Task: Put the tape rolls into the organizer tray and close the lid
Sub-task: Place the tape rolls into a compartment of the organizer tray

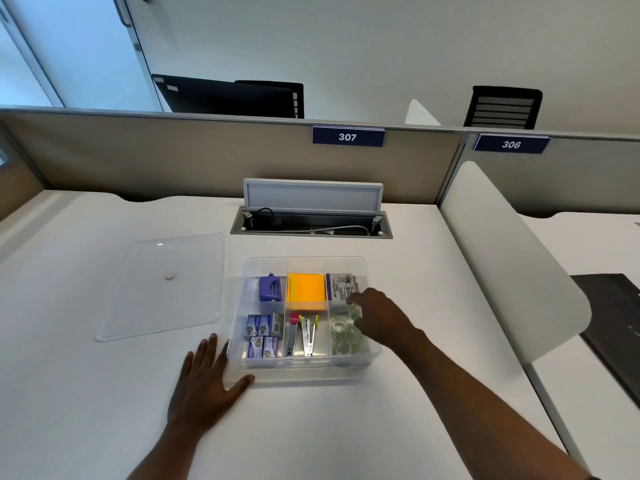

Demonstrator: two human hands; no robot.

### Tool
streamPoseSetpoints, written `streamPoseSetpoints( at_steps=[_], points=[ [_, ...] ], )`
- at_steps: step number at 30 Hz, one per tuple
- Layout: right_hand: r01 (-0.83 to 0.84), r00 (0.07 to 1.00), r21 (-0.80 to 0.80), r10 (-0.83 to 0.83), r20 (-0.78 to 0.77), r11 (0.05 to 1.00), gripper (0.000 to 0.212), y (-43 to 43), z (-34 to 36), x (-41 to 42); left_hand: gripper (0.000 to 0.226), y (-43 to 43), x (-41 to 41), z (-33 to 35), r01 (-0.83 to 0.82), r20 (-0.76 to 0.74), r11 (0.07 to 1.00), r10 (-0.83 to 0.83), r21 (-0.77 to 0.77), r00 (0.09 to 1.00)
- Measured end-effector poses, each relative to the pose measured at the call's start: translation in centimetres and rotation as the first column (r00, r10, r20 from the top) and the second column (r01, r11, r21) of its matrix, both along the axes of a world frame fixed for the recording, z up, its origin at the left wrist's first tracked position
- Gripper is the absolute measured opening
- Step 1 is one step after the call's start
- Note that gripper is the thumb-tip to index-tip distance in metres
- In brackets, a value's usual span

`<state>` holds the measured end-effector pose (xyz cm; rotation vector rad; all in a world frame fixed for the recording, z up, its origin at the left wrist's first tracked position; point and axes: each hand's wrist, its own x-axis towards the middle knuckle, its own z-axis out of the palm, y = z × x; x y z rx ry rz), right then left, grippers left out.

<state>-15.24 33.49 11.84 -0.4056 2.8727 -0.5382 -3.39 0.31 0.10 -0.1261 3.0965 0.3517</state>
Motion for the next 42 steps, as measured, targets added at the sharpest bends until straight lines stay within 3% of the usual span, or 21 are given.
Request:
streamPoseSetpoints(
  at_steps=[7,14,19,24,32,37,42],
  points=[
    [-0.017,0.998,0.122,0.025,-0.065,0.992,0.042,-1.3,-1.5,0.8,0.096,0.0,-0.1,-0.1,-0.014,0.0,1.0,0.014,0.002,1.0],
    [0.11,0.97,-0.035,-0.115,-0.216,0.993,0.027,-1.7,-1.4,0.4,0.094,-0.1,-0.1,-0.3,-0.015,-0.005,1.0,0.015,-0.011,1.0],
    [0.093,0.987,-0.041,-0.098,-0.129,0.995,0.024,-2.2,-1.7,0.0,0.094,-0.1,-0.1,-0.3,-0.011,-0.009,1.0,0.011,-0.018,1.0],
    [-0.064,0.998,0.091,0.064,-0.003,0.994,0.029,-2.8,-2.8,0.2,0.094,-0.2,-0.1,-0.5,-0.013,-0.016,1.0,0.013,-0.015,1.0],
    [-0.132,0.989,0.163,0.118,0.093,0.978,0.029,-2.9,-4.0,0.3,0.094,-0.3,-0.1,-0.8,-0.015,-0.025,1.0,0.014,-0.013,1.0],
    [-0.139,0.988,0.177,0.124,0.093,0.974,0.033,-2.8,-4.1,0.1,0.092,-0.3,-0.1,-0.9,-0.02,-0.028,1.0,0.02,-0.013,0.999],
    [-0.071,0.997,0.098,0.071,0.0,0.993,0.036,-2.6,-4.1,0.1,0.091,-0.4,-0.1,-1.0,-0.018,-0.026,1.0,0.018,-0.011,0.999]
  ],
)
